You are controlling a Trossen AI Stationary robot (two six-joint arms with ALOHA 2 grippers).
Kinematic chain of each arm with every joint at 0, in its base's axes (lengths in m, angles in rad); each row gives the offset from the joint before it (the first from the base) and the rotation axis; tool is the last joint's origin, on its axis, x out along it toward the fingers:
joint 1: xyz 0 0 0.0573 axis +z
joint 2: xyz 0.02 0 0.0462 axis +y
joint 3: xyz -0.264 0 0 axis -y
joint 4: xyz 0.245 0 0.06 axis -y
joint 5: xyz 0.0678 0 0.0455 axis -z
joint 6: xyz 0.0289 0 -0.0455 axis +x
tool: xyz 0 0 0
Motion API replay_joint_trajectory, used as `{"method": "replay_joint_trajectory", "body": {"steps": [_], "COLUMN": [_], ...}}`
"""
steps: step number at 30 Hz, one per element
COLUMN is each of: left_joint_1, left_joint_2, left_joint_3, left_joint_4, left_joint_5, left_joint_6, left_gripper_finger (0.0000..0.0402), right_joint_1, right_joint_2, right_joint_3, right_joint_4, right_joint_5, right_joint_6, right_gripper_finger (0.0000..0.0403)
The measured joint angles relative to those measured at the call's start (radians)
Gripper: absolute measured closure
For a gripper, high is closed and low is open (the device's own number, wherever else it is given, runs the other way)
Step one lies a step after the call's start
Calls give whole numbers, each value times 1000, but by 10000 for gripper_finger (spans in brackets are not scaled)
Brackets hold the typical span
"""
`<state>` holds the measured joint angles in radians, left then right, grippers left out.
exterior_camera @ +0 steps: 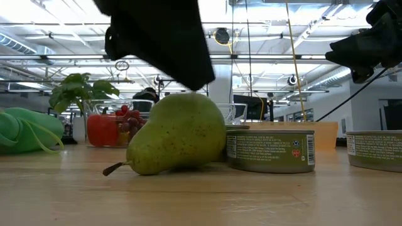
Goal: Pick & Place Food Item
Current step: Put the green pear into the left transparent bin
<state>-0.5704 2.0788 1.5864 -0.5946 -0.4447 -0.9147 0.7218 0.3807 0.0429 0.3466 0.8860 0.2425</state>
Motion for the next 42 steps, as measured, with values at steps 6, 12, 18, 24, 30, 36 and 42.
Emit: {"method": "replay_joint_trajectory", "body": {"steps": [6, 12, 18, 24, 30, 36, 42], "left_joint_1": [55, 82, 104, 101, 88, 88, 100], "left_joint_2": [11, 11, -12, -74, -63, -62, -62], "left_joint_3": [0, 0, 0, 0, -9, -60, -100], "left_joint_4": [-143, -228, -244, -424, -504, -503, -409], "left_joint_5": [63, 159, 244, 208, 181, 125, 52], "left_joint_6": [-99, -140, -189, -425, -604, -736, -720], "left_gripper_finger": [261, 169, 126, 133, 153, 157, 156], "right_joint_1": [0, 0, 0, 0, 0, 0, 0], "right_joint_2": [0, 0, 0, 0, 0, 0, 0], "right_joint_3": [0, 0, 0, 0, 0, 0, 0], "right_joint_4": [0, 0, 0, 0, 0, 0, 0], "right_joint_5": [0, 0, 0, 0, 1, 1, 1], "right_joint_6": [0, 0, 0, 0, 0, 0, 0], "right_gripper_finger": [293, 292, 292, 293, 291, 293, 292]}}
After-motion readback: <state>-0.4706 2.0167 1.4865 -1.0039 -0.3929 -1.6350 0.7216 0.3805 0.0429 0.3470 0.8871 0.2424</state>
